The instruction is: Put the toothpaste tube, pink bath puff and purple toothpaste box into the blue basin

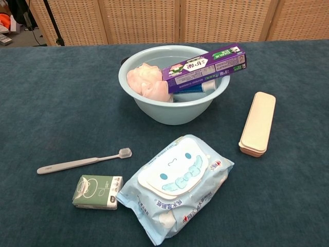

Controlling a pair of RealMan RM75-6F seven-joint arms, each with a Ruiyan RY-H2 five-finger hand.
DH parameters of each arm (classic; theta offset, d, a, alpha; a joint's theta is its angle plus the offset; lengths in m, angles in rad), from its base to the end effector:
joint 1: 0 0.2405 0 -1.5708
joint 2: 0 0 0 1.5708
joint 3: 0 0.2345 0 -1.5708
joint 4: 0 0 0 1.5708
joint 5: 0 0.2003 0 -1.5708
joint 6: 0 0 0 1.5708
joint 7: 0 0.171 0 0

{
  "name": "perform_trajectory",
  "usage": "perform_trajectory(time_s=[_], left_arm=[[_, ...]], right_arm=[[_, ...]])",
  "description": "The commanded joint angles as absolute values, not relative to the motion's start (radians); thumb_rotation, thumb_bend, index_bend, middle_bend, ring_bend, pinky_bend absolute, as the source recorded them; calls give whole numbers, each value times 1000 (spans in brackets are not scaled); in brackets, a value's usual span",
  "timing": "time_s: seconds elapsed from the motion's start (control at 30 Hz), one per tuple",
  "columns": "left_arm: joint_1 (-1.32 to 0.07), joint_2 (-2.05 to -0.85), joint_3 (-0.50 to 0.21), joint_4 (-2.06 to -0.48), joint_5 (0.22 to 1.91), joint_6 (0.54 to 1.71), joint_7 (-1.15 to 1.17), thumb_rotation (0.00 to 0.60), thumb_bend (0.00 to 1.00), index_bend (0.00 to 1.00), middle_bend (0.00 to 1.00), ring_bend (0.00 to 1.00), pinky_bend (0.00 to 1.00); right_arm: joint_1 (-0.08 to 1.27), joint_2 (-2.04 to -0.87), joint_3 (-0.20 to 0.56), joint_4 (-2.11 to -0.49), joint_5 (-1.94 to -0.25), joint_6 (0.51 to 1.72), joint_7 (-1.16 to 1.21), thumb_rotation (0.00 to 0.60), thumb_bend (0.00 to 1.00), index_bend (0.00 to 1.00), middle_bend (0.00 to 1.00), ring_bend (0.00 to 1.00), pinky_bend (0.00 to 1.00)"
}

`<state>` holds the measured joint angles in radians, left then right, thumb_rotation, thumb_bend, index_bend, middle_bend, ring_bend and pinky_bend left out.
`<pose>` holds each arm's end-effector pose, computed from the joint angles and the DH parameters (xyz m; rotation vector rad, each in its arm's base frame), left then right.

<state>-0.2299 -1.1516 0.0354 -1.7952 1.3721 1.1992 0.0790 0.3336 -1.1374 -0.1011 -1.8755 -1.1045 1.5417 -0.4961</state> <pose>-0.2567 0.2108 0.0797 -1.5829 -1.2493 -0.8046 -0.2612 -0.2279 0.1323 1.4127 -0.8588 0.5682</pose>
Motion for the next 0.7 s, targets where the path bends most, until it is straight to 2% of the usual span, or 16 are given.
perform_trajectory(time_s=[0.03,0.23,0.7], left_arm=[[-228,-1157,33,-1789,1369,1204,87,600,291,0,0,0,52],[-227,-1167,26,-1775,1360,1212,104,600,291,0,0,0,52],[-216,-1168,24,-1783,1367,1237,125,600,292,0,0,0,52]], right_arm=[[292,-1144,-116,-1838,-1153,1556,-454,600,0,0,0,0,0],[252,-1155,-112,-1777,-1186,1527,-384,600,0,0,0,0,0],[214,-1142,-59,-1783,-1208,1487,-369,600,0,0,0,0,0]])
